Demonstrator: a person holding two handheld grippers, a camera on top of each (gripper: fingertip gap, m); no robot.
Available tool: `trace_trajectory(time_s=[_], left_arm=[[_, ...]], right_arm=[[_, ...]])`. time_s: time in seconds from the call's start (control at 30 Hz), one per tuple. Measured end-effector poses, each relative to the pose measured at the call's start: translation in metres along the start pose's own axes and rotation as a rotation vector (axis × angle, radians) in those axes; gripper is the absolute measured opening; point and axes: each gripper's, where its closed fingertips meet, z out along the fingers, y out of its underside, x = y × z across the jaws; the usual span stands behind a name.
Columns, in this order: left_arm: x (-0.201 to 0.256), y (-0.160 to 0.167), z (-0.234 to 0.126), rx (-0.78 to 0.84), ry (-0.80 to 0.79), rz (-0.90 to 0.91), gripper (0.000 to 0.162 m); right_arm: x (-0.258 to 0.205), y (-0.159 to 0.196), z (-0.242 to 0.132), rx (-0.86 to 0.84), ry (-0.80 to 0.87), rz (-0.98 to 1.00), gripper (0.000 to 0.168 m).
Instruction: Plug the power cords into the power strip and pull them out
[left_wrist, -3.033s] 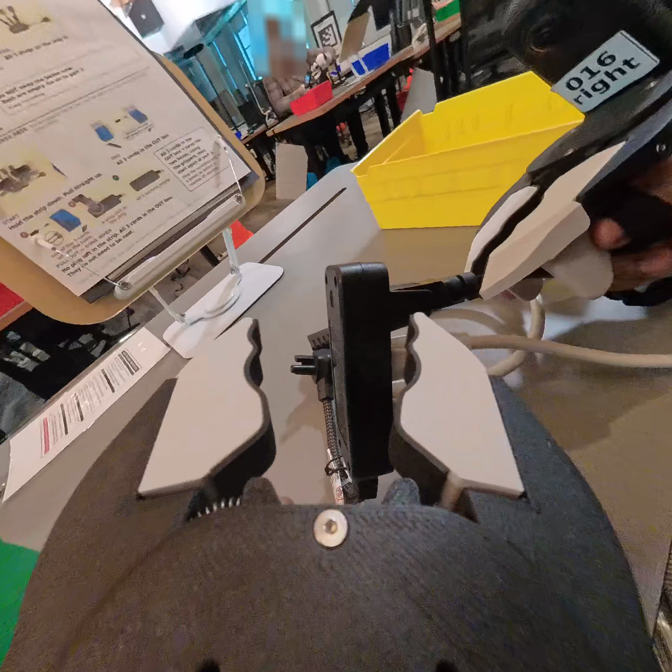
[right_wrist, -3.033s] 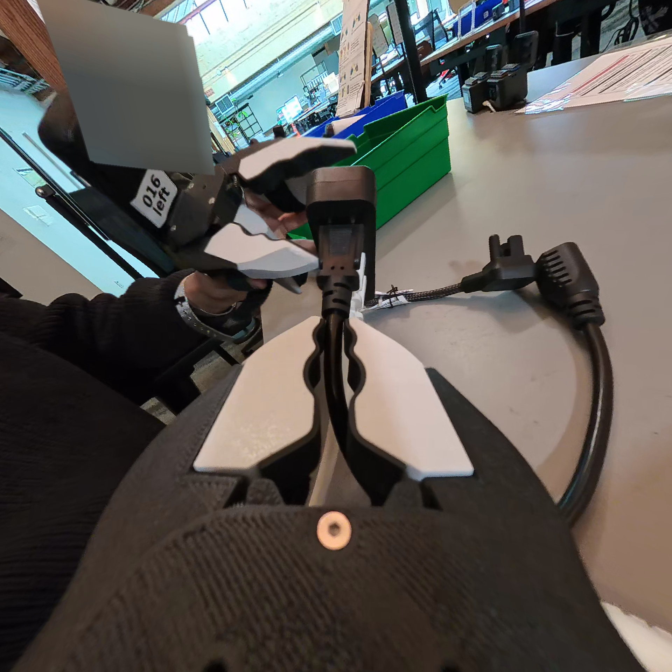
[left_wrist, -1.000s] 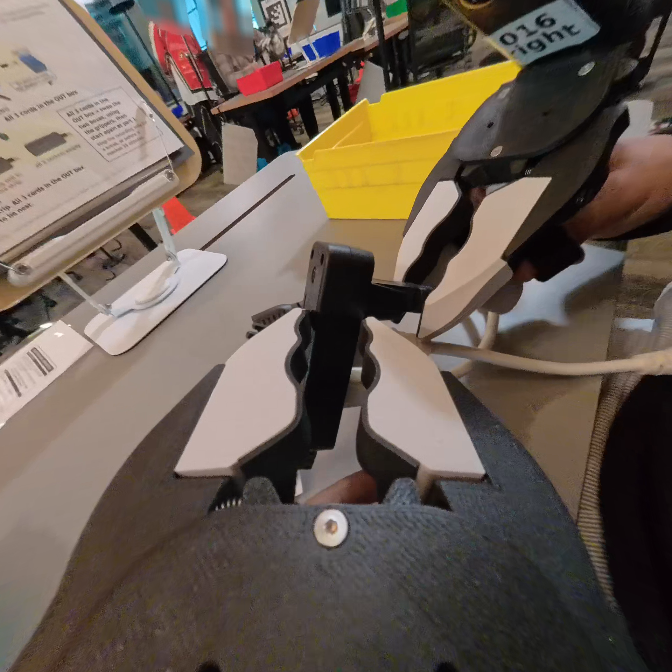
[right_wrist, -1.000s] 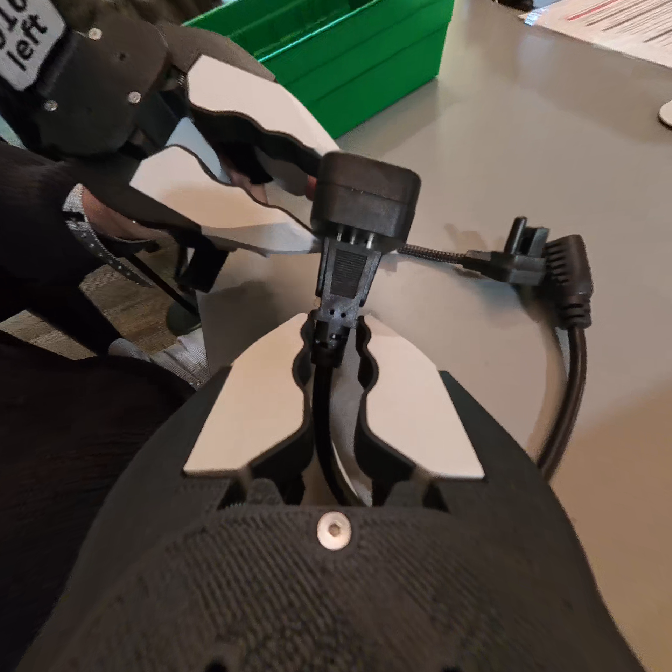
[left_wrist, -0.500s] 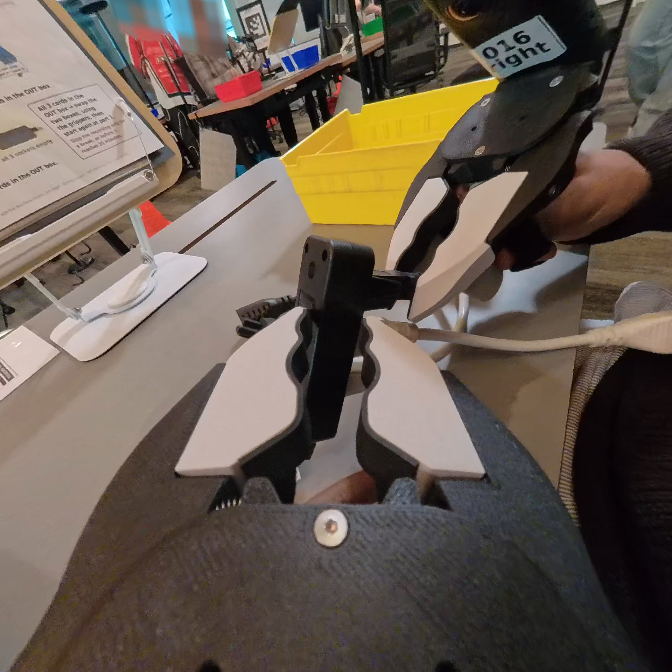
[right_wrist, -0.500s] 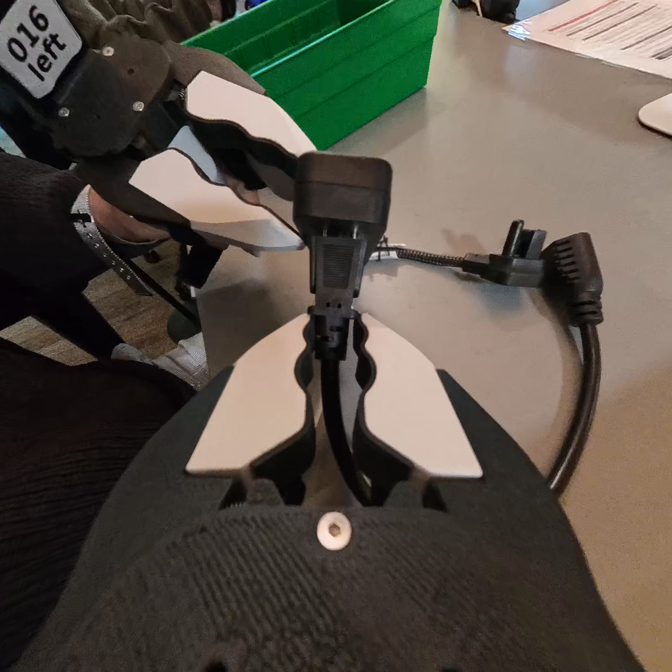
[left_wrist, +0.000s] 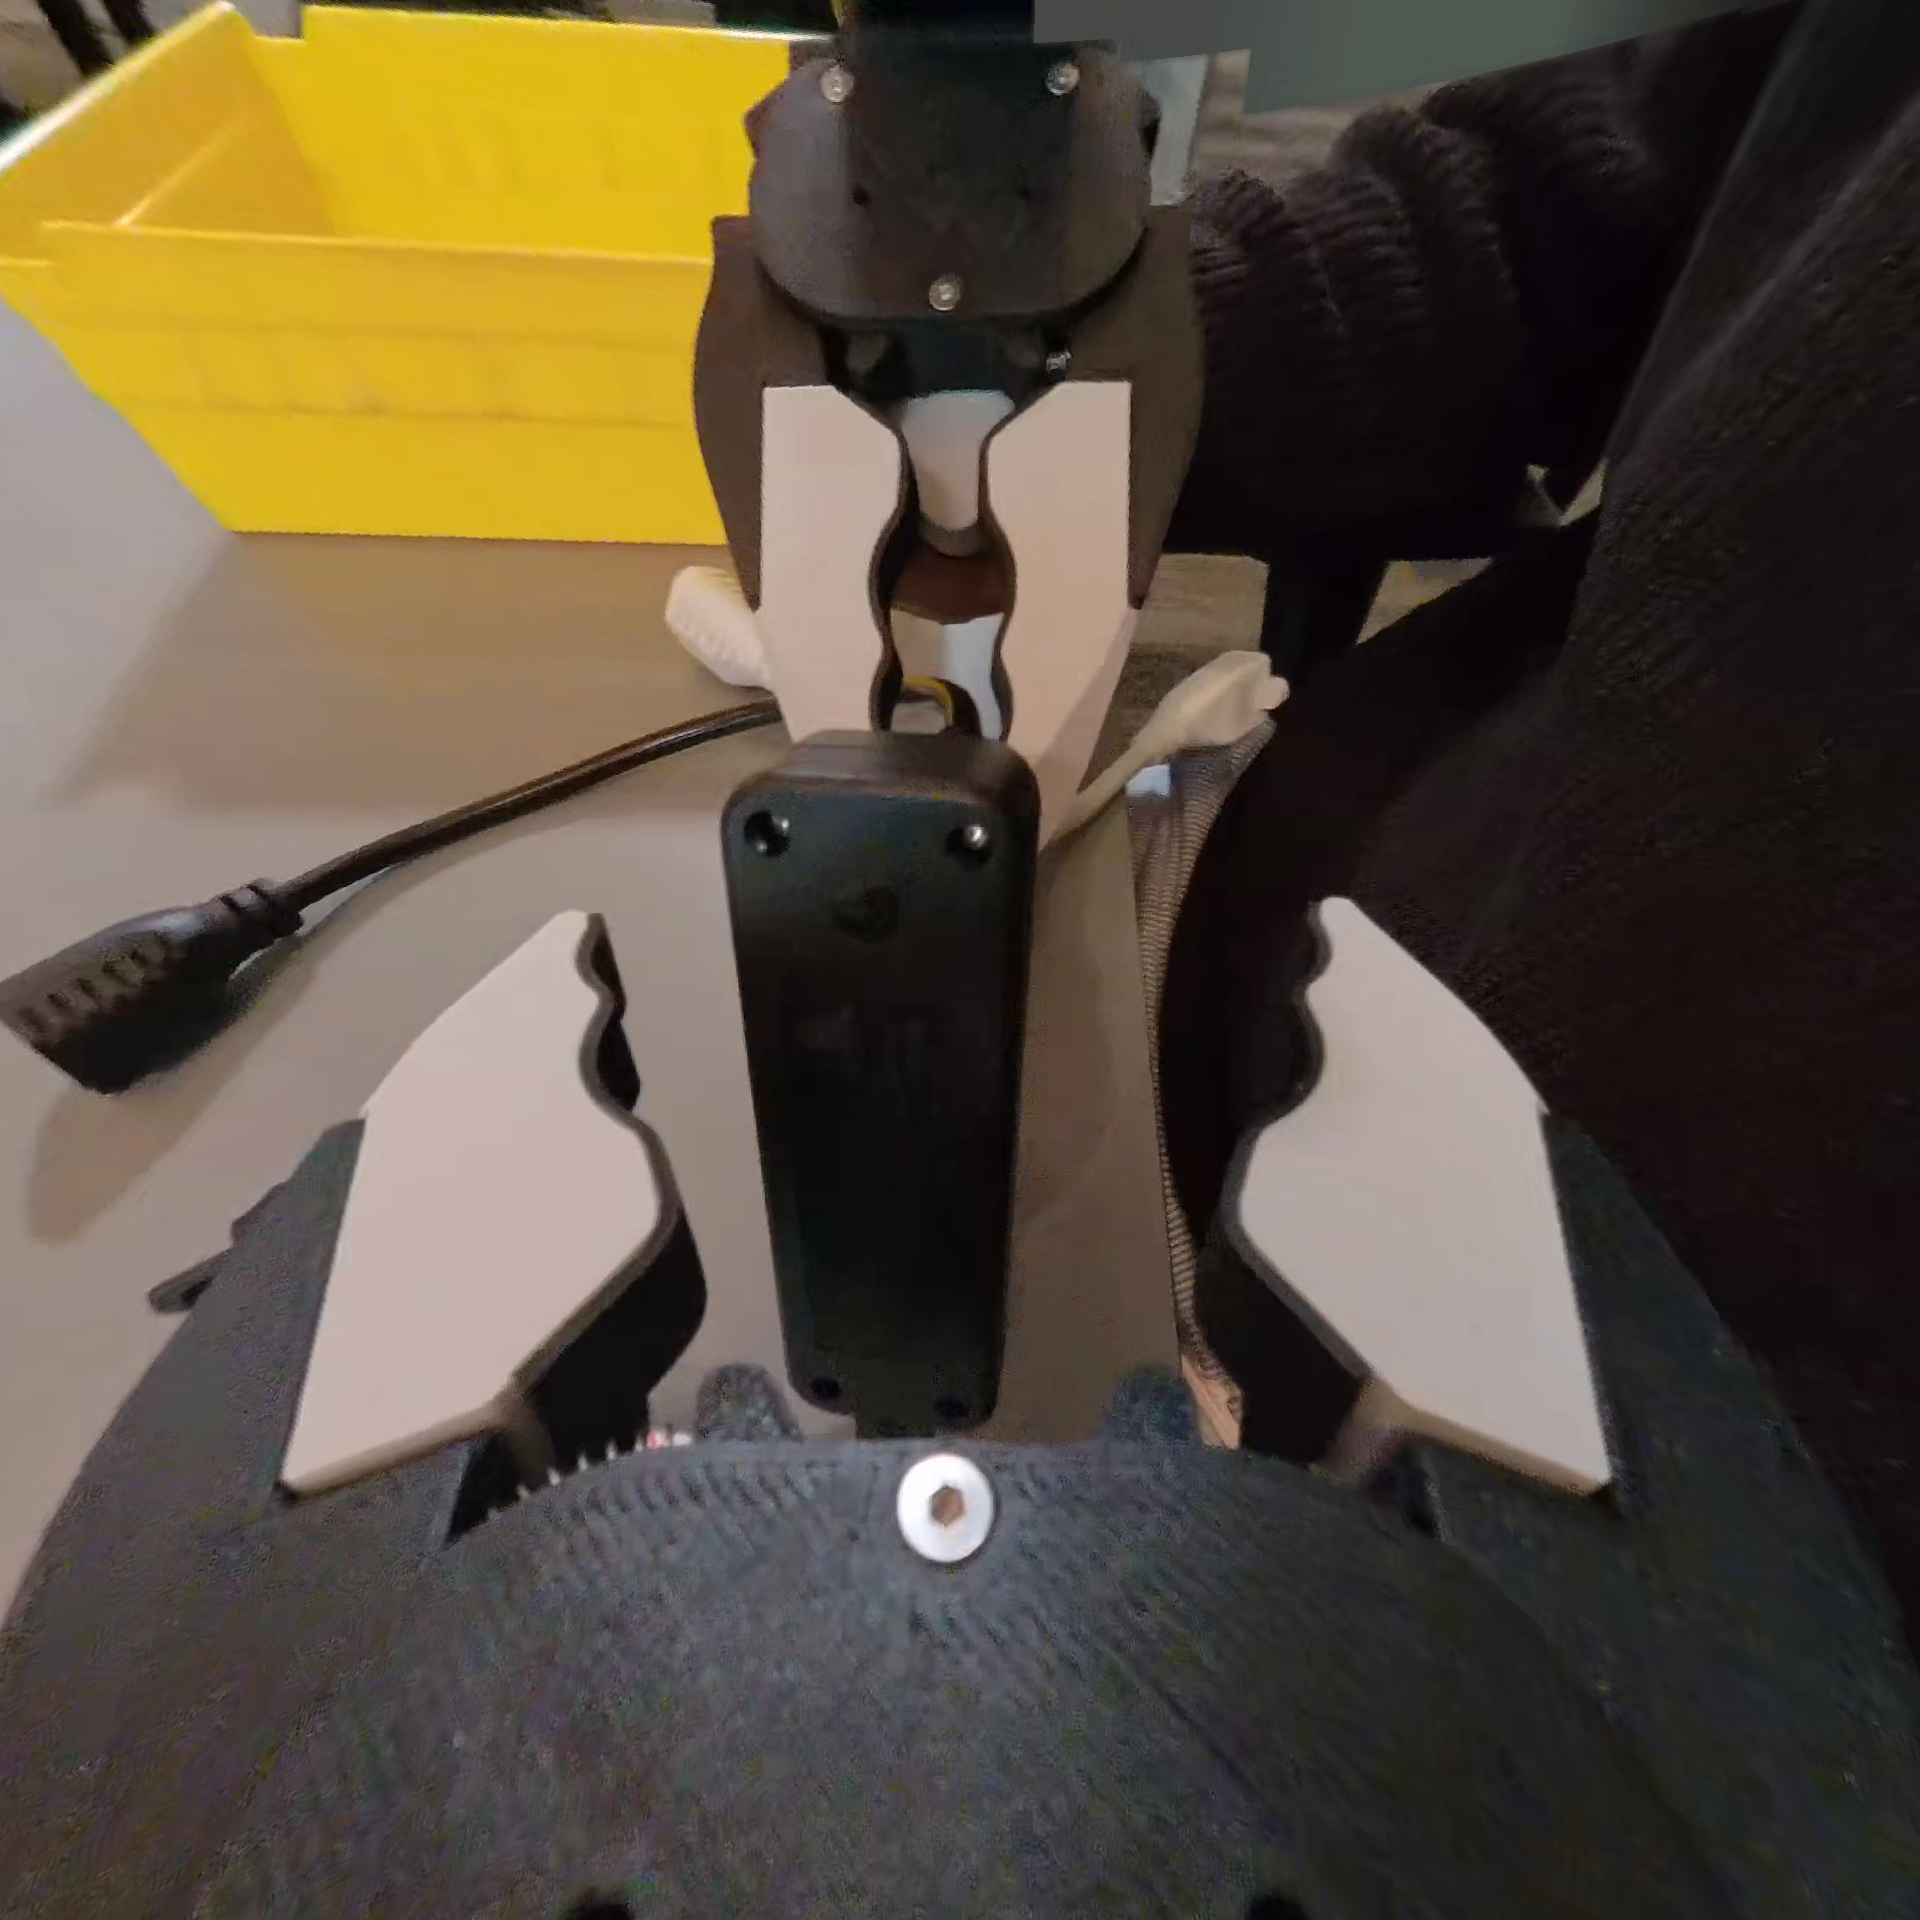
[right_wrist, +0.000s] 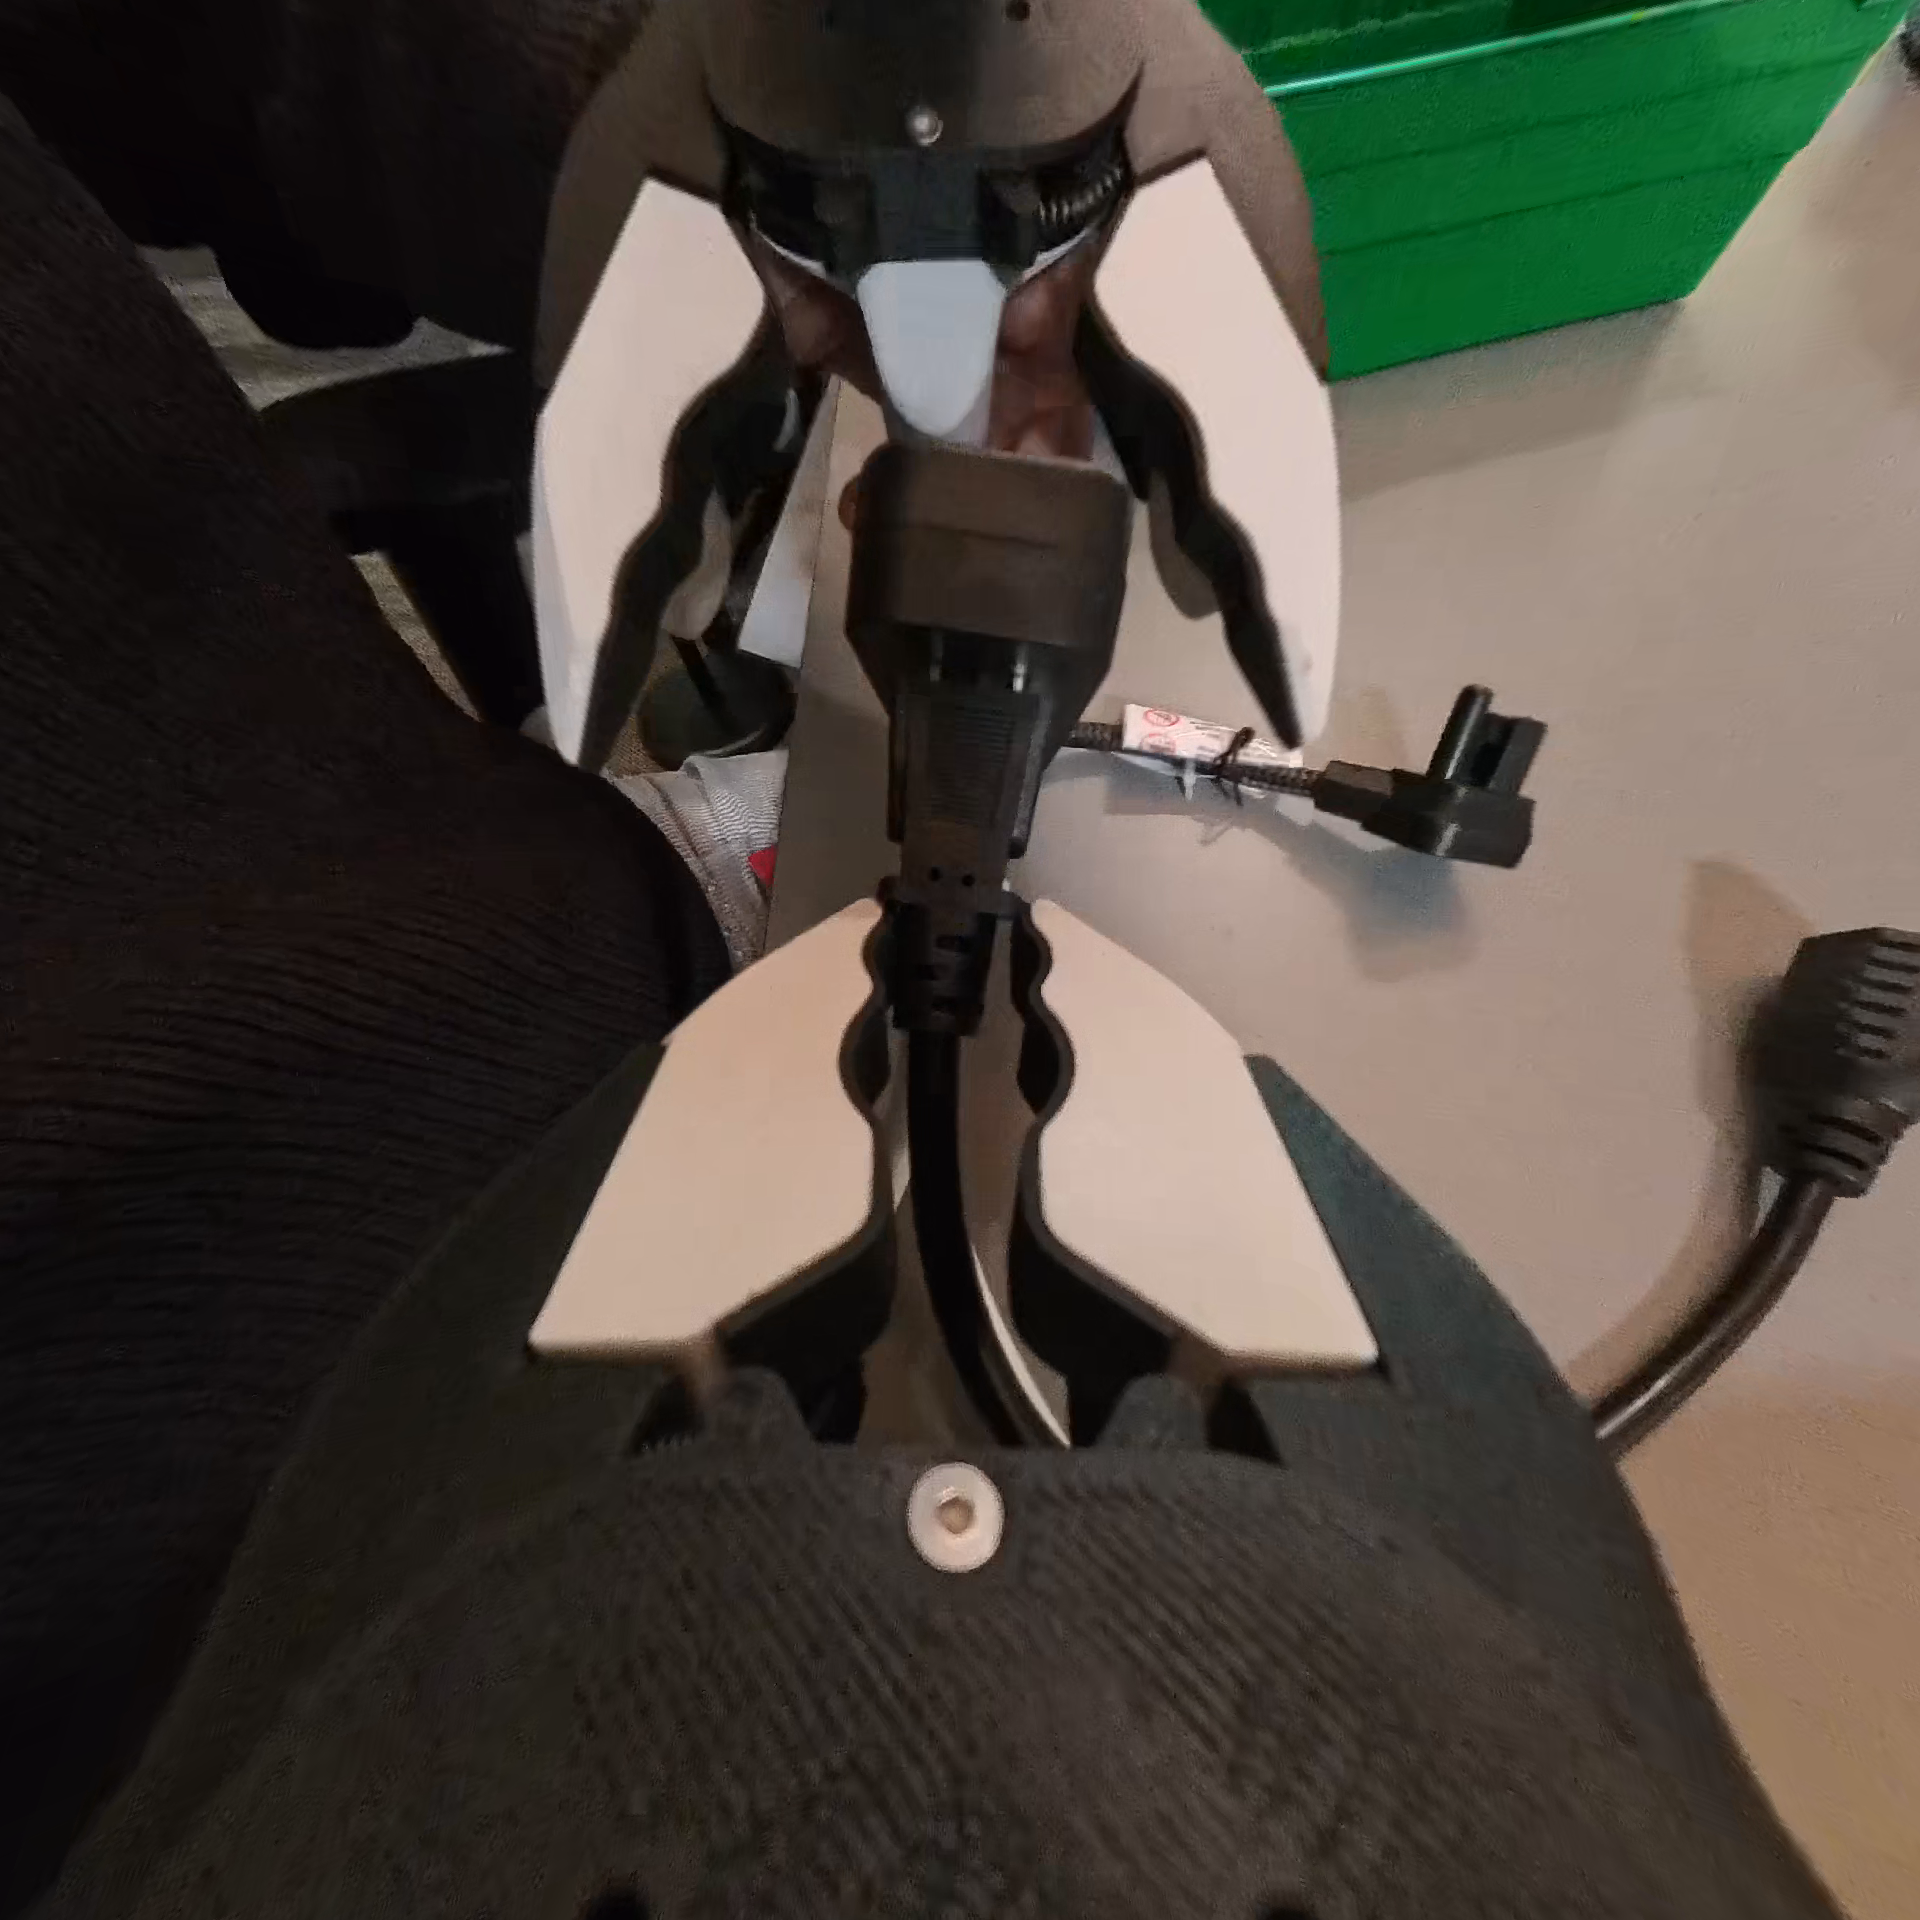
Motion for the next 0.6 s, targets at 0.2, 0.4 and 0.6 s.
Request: trace_trajectory(time_s=[0.2, 0.4, 0.6], left_arm=[[-0.002, -0.011, 0.005, 0.097, 0.057, -0.040, 0.054], [-0.017, -0.016, -0.003, 0.134, -0.024, -0.133, 0.052], [-0.009, -0.013, -0.003, 0.242, 0.100, -0.280, 0.053]], right_arm=[[-0.005, 0.000, -0.003, 0.009, -0.021, 0.011, 0.022], [0.013, -0.002, 0.001, 0.086, 0.050, 0.123, 0.018], [-0.007, -0.002, 0.001, 0.095, -0.071, 0.158, 0.017]])
